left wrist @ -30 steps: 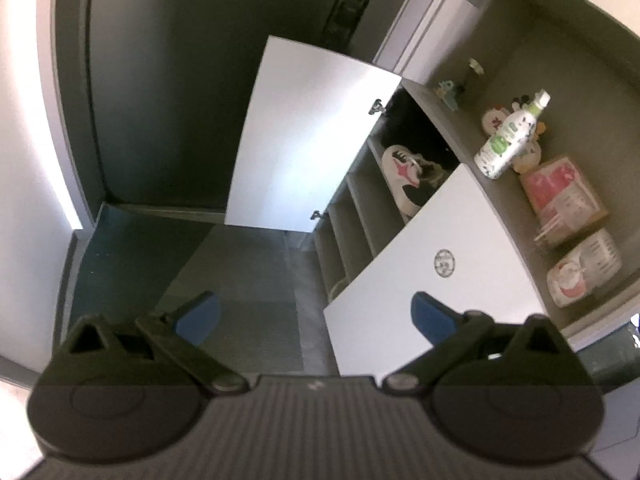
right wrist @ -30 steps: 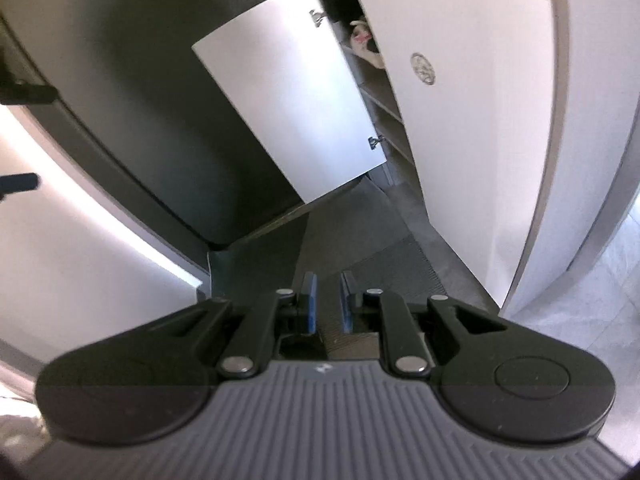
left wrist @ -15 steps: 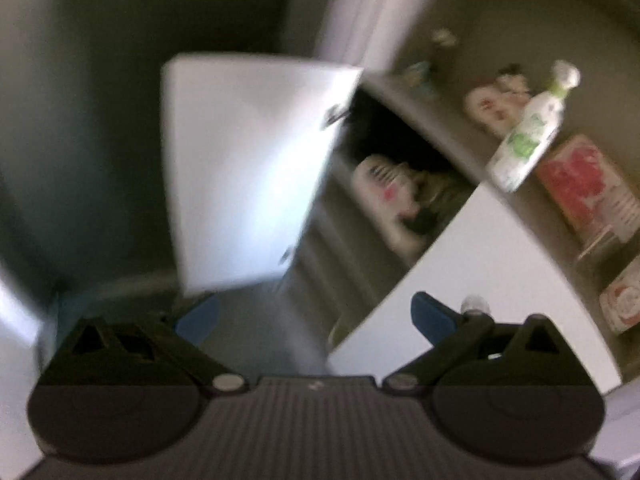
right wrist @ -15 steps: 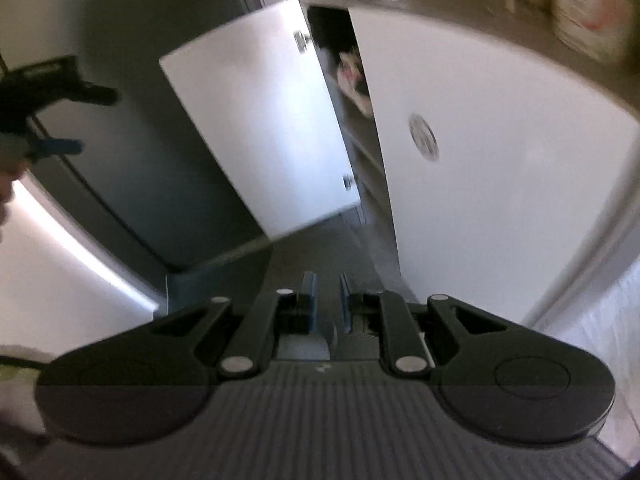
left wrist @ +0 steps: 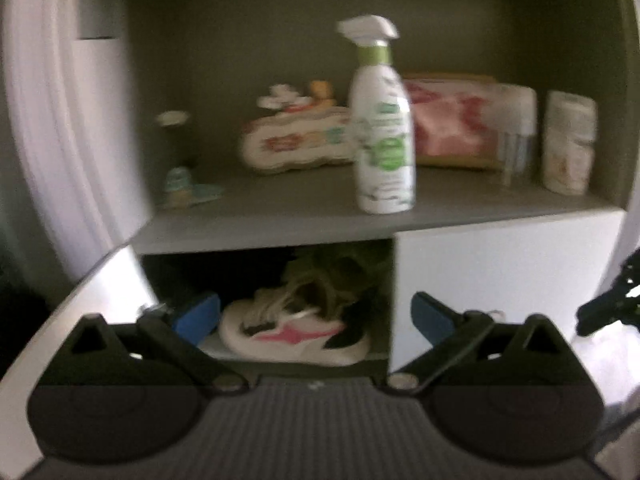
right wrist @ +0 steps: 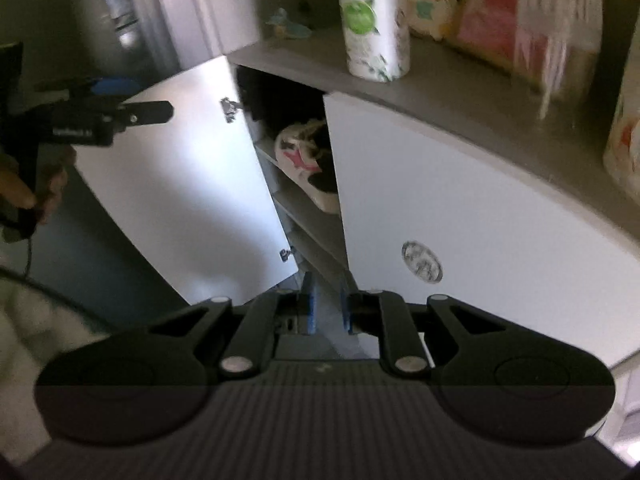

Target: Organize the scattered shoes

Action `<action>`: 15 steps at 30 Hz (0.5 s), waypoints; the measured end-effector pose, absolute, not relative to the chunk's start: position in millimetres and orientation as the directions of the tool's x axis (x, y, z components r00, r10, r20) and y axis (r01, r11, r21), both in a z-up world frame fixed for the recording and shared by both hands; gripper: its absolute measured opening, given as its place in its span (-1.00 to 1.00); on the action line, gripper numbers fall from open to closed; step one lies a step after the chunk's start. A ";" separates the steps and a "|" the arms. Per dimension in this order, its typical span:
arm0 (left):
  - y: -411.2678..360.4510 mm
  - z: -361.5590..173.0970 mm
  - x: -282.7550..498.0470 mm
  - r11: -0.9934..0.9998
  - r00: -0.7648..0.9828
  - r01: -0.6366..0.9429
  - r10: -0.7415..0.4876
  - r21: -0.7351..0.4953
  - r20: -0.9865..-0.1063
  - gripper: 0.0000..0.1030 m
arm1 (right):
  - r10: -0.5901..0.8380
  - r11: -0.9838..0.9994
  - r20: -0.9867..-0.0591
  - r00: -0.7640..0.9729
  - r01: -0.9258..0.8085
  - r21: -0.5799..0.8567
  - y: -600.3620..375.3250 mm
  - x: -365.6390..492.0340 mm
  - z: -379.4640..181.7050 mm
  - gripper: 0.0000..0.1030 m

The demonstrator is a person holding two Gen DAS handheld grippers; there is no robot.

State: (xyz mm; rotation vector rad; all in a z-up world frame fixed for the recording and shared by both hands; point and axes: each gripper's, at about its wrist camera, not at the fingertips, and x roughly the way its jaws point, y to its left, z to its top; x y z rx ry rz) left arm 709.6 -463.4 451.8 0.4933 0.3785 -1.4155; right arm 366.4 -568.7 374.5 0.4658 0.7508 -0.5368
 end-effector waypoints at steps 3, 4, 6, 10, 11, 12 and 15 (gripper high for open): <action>-479.1 439.5 716.0 0.021 0.019 1.000 -0.855 0.002 -0.519 0.99 | -0.299 0.779 -0.737 0.606 0.601 0.179 -581.5 376.3 378.4 -0.68; -484.4 435.8 716.9 0.007 0.002 1.000 -0.854 -0.009 -0.521 0.99 | -0.299 0.784 -0.736 0.607 0.597 0.173 -586.4 379.2 379.7 -0.68; -497.8 426.8 719.1 -0.022 -0.034 0.999 -0.844 -0.029 -0.535 0.99 | -0.269 0.800 -0.726 0.633 0.567 0.198 -603.7 389.0 377.6 -0.67; -525.2 410.2 722.2 -0.051 -0.077 0.997 -0.787 -0.059 -0.612 0.99 | -0.269 0.765 -0.728 0.631 0.599 0.237 -606.7 386.9 377.1 -0.50; -530.7 406.4 721.6 -0.076 -0.092 0.996 -0.781 -0.053 -0.618 0.99 | -0.270 0.755 -0.728 0.630 0.608 0.246 -607.3 386.3 377.0 -0.34; -535.5 402.3 720.5 -0.111 -0.112 0.993 -0.779 -0.041 -0.617 0.99 | -0.270 0.745 -0.729 0.629 0.616 0.255 -607.9 385.6 376.9 -0.04; -553.6 386.3 719.7 -0.232 -0.196 0.972 -0.751 -0.026 -0.630 0.99 | -0.272 0.715 -0.730 0.627 0.639 0.283 -609.7 383.7 376.5 0.58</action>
